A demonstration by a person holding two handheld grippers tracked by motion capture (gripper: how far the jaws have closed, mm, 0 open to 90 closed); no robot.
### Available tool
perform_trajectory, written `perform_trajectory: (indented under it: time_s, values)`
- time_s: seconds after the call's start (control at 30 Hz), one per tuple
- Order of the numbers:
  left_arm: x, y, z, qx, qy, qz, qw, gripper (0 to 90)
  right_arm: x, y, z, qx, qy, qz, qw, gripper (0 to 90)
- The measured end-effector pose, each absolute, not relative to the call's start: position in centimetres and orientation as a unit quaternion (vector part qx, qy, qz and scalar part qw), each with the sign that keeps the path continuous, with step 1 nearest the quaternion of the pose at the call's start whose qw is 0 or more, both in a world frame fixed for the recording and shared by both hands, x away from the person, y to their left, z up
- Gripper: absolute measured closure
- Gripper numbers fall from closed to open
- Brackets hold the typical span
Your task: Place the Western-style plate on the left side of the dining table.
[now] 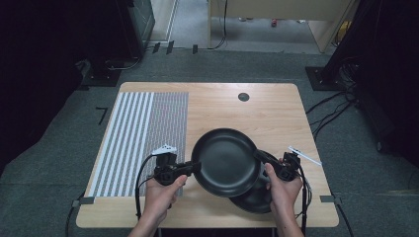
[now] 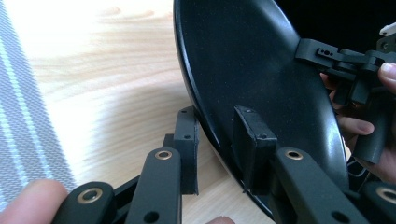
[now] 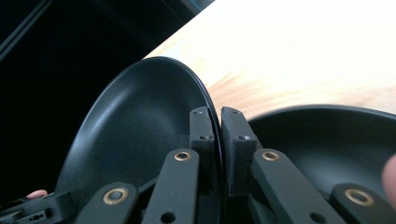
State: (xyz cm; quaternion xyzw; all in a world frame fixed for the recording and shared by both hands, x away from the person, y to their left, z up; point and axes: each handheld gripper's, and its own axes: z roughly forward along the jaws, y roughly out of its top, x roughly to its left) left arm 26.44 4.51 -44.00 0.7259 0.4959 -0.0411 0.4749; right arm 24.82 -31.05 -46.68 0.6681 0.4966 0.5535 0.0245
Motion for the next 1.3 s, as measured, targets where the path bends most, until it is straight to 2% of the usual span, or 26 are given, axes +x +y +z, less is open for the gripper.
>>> perform_trajectory:
  time_s: [0.9, 1.3]
  values:
    - [28.8, 13.0, -42.9, 0.68, 0.551, 0.0, 0.484, 74.2, 31.0, -22.4, -45.9, 0.644, 0.529, 0.552, -0.024, 84.2]
    - [29.7, 16.5, -43.4, 0.655, 0.58, 0.01, 0.485, 74.5, 33.5, -18.6, -45.7, 0.631, 0.55, 0.545, -0.03, 84.4]
